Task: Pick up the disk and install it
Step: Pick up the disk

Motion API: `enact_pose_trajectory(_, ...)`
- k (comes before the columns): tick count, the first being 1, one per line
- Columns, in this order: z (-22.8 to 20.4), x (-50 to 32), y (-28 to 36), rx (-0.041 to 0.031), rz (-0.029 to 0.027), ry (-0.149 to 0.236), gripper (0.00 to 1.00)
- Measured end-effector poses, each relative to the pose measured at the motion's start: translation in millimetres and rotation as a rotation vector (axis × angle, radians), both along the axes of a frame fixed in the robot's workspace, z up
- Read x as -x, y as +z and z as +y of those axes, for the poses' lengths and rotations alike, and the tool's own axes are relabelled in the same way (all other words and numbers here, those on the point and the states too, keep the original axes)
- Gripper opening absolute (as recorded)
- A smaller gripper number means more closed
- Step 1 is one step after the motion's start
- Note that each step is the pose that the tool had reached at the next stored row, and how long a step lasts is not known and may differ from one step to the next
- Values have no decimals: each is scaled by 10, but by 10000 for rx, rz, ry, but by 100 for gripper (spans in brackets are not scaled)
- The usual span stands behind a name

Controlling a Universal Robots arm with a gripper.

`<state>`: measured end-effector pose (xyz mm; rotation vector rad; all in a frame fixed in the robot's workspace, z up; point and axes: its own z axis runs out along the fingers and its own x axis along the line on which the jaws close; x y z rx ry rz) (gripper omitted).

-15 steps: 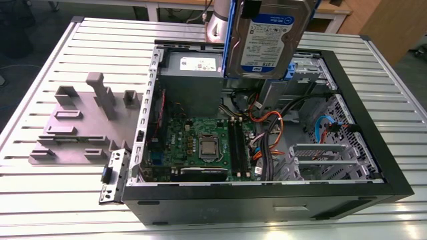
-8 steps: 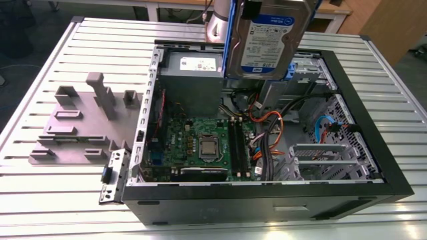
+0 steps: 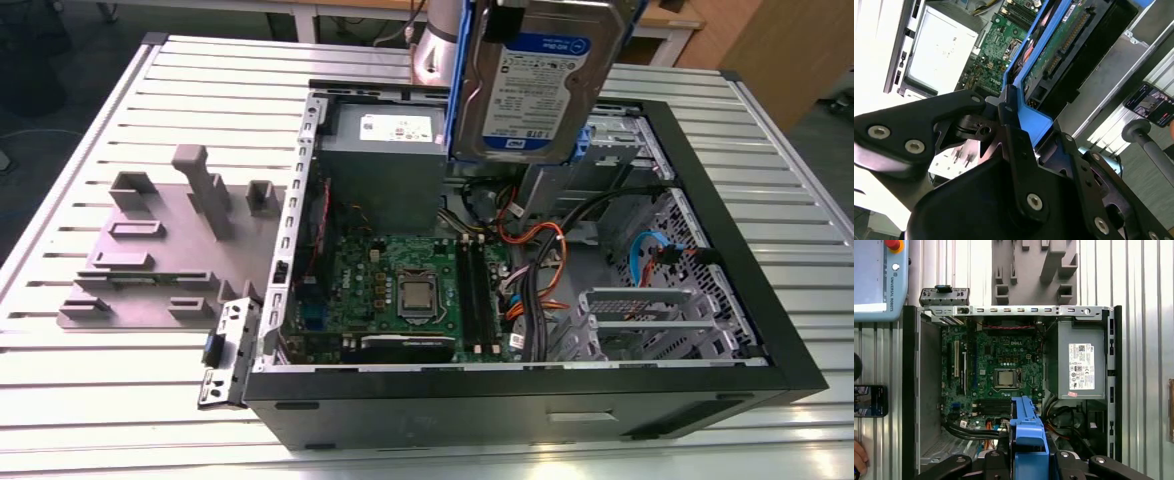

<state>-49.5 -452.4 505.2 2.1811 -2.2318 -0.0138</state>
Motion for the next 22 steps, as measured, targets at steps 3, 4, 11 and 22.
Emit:
enact_pose_trajectory(3, -49, 0, -1, -1, -1, -1, 36)
enact_pose_trajectory(4, -64, 0, -2, -1, 0, 0, 36)
enact_pose_trajectory(11, -183, 0, -5, 0, 0, 0, 36)
enact_pose_trajectory(22, -303, 0, -8, 0, 0, 0, 36)
